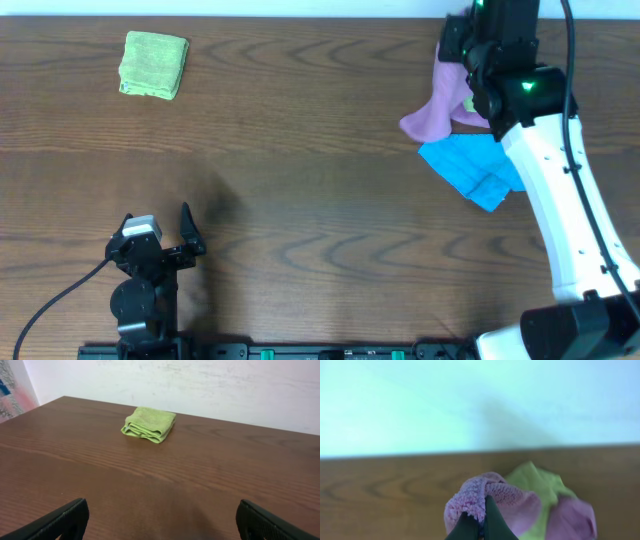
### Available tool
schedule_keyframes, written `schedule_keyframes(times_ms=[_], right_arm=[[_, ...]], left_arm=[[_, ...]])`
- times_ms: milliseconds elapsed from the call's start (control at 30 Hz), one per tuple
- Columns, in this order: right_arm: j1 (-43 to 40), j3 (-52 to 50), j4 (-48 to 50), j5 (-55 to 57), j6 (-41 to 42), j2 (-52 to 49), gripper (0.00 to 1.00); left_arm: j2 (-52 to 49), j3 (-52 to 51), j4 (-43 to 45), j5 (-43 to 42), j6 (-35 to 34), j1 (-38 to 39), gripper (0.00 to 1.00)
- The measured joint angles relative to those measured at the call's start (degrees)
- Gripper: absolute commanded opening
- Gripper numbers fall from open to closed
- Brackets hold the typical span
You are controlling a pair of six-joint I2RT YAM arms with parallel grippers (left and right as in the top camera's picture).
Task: Fold the cloth
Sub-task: 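Lift the purple cloth with the right gripper and carry it left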
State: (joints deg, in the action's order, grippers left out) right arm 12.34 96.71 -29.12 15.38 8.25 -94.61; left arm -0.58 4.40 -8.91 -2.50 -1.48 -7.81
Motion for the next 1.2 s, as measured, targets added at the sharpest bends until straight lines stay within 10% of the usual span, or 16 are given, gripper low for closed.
schedule_keyframes(times_ms=[733,967,1000,1067,1200], right_arm=[[3.04,0.24,14.71,-4.83,-3.48,-7.78,0.01],[7.23,1.09,-6.86,-19.12,-0.98,-7.78,0.01],[9.03,1.07,-9.14,-22.43,-0.74,-7.87,0.07],[15.91,1.09,-15.45,-29.83,-3.08,-7.89,0.99],[24.63,1.09,-23.26,-29.55,-9.40,-7.89,0.99]], left_arm=[[0.00,0.00,0.00,0.00,0.00,0.00,0.95],[0.00,0.00,0.00,0.00,0.00,0.00,0.95],[0.00,0.00,0.00,0.02,0.00,0.00,0.96],[0.00,0.00,0.00,0.00,-0.02,0.00,0.96],[-0.02,0.00,0.00,0.00,0.00,0.00,0.95]])
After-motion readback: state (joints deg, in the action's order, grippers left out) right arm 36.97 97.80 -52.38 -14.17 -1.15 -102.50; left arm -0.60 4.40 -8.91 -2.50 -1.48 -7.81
